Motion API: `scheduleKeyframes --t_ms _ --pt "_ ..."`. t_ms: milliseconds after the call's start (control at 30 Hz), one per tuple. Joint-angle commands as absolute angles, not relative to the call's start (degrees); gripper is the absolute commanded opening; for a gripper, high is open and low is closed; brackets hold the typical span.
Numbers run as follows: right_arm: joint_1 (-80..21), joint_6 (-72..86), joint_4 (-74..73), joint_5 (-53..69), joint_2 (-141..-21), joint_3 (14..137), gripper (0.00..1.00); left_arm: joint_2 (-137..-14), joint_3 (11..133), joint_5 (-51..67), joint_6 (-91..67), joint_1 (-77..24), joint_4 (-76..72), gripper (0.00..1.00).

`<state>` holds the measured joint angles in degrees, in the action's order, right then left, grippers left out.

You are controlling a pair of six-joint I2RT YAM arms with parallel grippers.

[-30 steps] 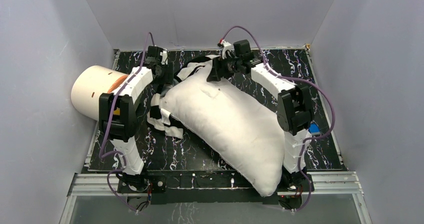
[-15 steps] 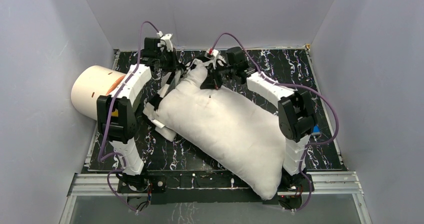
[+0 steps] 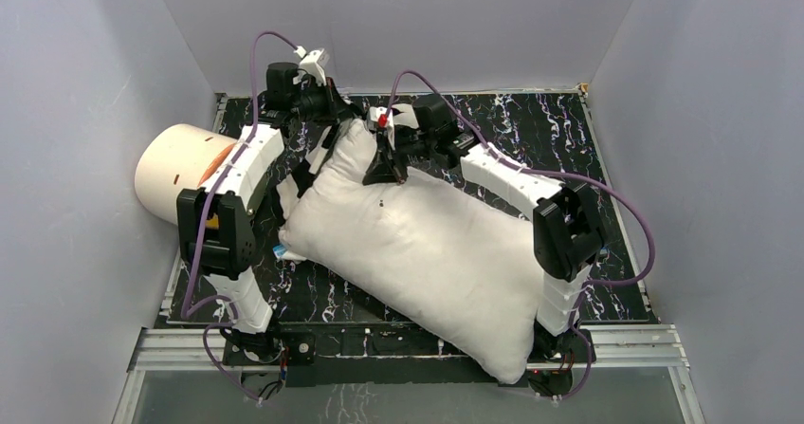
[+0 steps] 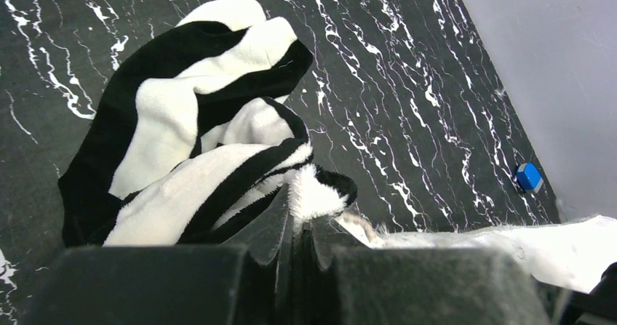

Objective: Put the pillow into the pillowcase
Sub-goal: Stuff the pillow into the pillowcase.

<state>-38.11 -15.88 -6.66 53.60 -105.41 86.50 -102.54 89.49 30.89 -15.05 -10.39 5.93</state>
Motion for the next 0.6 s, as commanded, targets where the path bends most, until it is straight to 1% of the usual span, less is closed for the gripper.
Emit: scheduleKeyframes --t_ms 0,67,167,267,367,433,567 --pt "-40.9 -20.8 -11.0 62.1 -104.1 88.4 0.0 -98.1 88.9 35.1 -16.4 -11.3 1.3 0.0" --pt "-40.9 -20.2 -10.2 62.6 -105.1 89.0 0.0 -97.4 88.9 38.2 -17.1 -11.8 0.7 0.0" --pt "-40.9 -20.8 -13.2 62.9 -108.8 93.2 0.0 -95.1 87.7 42.4 -17.0 -12.5 0.3 0.0" --pt "-40.2 -18.6 -12.7 59.3 -110.7 94.7 0.0 -91.5 84.6 43.7 -17.1 -12.7 -2.0 0.0" --pt "-36.9 -10.0 -3.3 57.1 -109.9 91.0 0.0 -87.1 81.5 42.5 -15.7 -12.7 -2.3 0.0" --pt "-35.0 -4.2 5.5 52.7 -108.1 86.4 0.0 -84.4 79.7 42.2 -14.5 -12.7 -2.2 0.0" --pt "-32.7 1.9 19.5 45.7 -104.4 78.3 0.0 -82.7 78.2 43.7 -12.0 -12.7 1.4 0.0"
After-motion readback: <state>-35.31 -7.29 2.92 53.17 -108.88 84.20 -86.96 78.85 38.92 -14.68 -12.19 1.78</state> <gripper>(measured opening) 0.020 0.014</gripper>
